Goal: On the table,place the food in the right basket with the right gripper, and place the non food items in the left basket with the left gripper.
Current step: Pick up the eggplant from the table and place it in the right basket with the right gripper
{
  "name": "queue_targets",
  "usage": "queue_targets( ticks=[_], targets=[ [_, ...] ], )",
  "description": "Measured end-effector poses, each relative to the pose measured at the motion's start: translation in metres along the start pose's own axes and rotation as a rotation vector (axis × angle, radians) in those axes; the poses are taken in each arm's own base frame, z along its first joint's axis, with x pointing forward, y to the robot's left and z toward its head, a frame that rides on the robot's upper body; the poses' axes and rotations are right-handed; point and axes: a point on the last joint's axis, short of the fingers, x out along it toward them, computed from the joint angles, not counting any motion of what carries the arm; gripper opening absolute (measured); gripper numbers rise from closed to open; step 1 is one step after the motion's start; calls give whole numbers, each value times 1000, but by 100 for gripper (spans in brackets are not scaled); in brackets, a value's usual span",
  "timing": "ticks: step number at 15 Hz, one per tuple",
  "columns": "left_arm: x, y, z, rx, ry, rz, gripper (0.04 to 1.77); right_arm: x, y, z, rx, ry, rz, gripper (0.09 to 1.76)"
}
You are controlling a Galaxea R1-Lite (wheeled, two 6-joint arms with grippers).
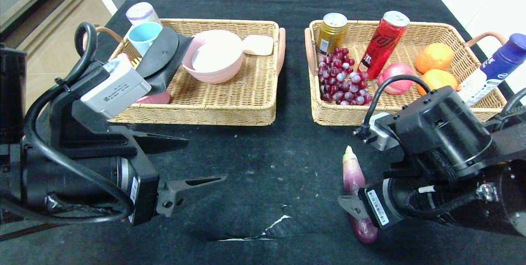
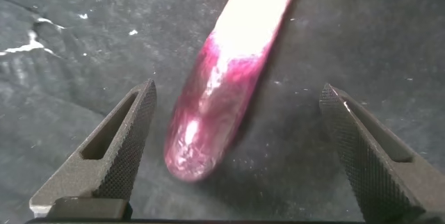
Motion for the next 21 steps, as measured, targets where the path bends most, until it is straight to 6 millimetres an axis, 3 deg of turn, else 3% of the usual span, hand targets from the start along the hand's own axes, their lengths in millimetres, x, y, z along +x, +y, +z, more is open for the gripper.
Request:
queue_targets(
  ticks=[12,15,17,19,21],
  targets=[
    [0,0,0,0,1,0,172,22,14,-4,-23,54,-33,171],
    [0,0,-1,0,3,0,172,24,15,-4,-24,59,-33,119],
    [0,0,-1,0,3,0,172,25,15,-5,-24,61,-33,95],
    [1,0,-1,-1,4,-1,172,24,15,-4,-25,59,-33,79],
    [1,0,-1,0,5,-2,172,25,15,-5,-26,61,-32,79]
  ],
)
